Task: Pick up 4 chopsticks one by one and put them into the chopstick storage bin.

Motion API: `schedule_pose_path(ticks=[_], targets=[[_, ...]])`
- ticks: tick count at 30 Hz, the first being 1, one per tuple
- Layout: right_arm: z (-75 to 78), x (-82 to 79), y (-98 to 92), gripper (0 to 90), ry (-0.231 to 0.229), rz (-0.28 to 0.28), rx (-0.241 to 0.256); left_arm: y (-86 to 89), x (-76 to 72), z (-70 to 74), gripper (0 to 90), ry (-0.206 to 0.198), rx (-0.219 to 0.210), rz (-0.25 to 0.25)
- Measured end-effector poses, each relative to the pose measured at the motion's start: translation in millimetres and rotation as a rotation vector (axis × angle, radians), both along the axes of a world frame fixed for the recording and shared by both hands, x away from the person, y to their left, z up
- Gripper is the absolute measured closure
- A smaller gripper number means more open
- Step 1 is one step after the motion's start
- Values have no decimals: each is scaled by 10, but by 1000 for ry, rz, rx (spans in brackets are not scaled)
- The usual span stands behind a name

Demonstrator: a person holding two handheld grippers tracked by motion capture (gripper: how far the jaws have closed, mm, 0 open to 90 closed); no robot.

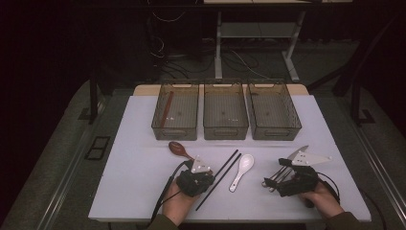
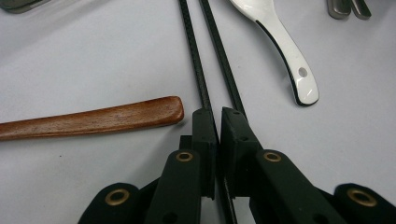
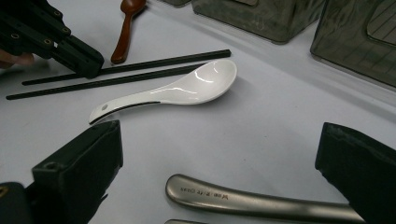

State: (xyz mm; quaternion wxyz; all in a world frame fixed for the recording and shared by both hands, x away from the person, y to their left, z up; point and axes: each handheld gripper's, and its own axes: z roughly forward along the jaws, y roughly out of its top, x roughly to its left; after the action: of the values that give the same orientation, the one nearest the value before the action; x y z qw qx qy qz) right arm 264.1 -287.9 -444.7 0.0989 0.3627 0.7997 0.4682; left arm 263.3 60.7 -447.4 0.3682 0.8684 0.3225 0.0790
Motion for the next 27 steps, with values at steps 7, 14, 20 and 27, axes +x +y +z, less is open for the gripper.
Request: schedule_pose_path(ticks=[7,14,20,27], targets=[[-1,-1,7,6,-1,1,-1,17,5,-10,842,1,-17,15],[1,-2,6,6,-2,3,1,-13,2,-17,850,-24,-16,45],[4,-4,3,7,-2,5,1,10,15,-7,854,-28,-28,52],[4,-4,3,7,-3,5,1,72,17,71,854,-40,-71,48]])
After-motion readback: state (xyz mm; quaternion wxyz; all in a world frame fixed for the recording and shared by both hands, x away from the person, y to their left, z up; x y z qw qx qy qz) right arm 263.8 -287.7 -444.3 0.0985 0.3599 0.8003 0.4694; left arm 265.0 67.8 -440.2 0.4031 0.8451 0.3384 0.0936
